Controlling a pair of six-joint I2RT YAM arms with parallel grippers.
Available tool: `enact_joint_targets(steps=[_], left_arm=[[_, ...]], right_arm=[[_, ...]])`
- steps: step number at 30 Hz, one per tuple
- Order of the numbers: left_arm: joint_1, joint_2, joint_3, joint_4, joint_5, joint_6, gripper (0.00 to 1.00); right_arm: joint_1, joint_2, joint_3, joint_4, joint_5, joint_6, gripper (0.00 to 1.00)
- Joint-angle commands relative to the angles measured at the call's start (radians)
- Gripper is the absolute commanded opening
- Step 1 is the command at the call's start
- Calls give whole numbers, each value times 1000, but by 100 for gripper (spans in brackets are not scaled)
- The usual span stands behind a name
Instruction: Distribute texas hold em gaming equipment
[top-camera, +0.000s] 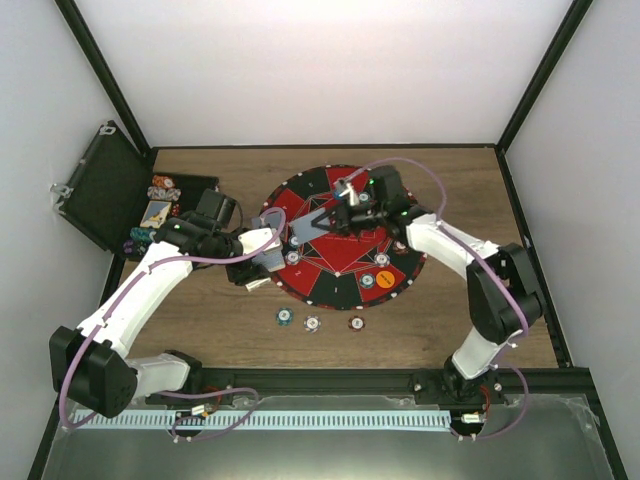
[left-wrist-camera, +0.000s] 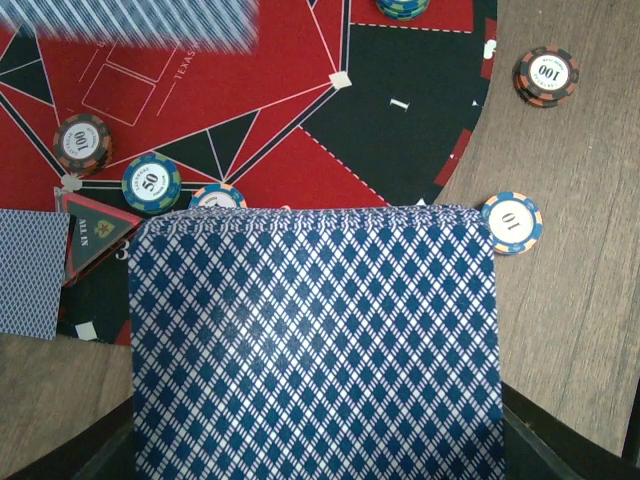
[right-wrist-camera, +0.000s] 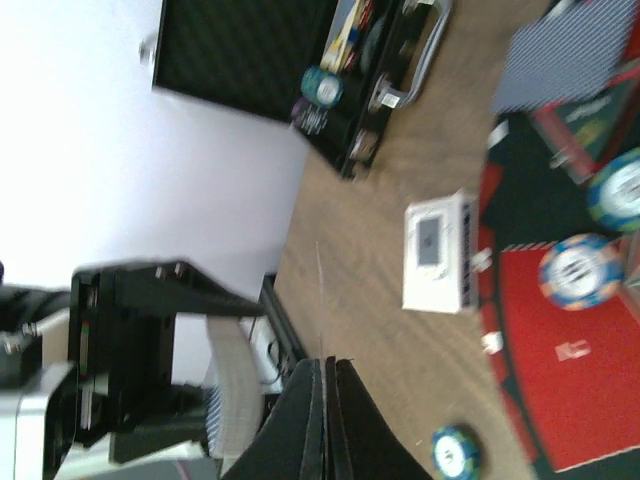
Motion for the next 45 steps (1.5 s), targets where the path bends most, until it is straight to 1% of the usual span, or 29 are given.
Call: enact_joint_targets(steps=[1,6,9,14,17,20,21,23,26,27,28,32,33,34,35,36,39,43,45], left_arm=[[-1,3,18,15,19,-1,12],[-1,2,27,2,25,-2,12],[-1,1,31,0,28,-8,12],[-2,-2,39,-6,32,-12,12],[-2,-8,46,-12,44,-13,12],[-2,-5,50,-18,52,-16,12],[-3,-6,50,-19,54,-14,12],[-2,-6,44,-19,53,-11,12],[-3,-8,38,-19,52,-10,12],[-3,-10,36,-19,51,-8,12],[-3,-11,33,-20,49,-6,12],[-2,-17,23,-16,44,-5,12],[-1,-16,23,-16,42,-6,12],[-2,-15,23,-16,39,-6,12],[-2,-15,23,-16,38,-7,12],[-3,-15,24,-17,39,-9,12],[-2,-15,27,-14,43,-19,12],[-2,-13,46,-22,63,-39,12],[-2,-13,42,-24,71,-39,12]], right_arm=[[-134,52,117,-85,-16,-78,1],[-239,245,348,-193,49,-173,1],[-268,410,546,-263,100,-211,1],[-274,707,914,-402,184,-253,1],[-274,816,1052,-429,231,-253,2],[-275,887,1117,-428,239,-245,6],[-275,896,1122,-426,240,-242,7],[-275,907,1122,-426,253,-243,16],[-276,899,1120,-439,273,-261,36],[-276,890,1116,-442,282,-268,48],[-277,876,1112,-444,294,-279,56],[-279,816,1109,-469,367,-324,77],[-281,771,1107,-476,391,-333,82],[-280,749,1104,-484,415,-343,90],[-280,725,1101,-493,445,-348,94],[-280,698,1089,-498,462,-352,96],[-277,591,1000,-481,475,-347,98],[-243,369,681,-390,475,-302,100],[-209,239,496,-310,430,-272,100]])
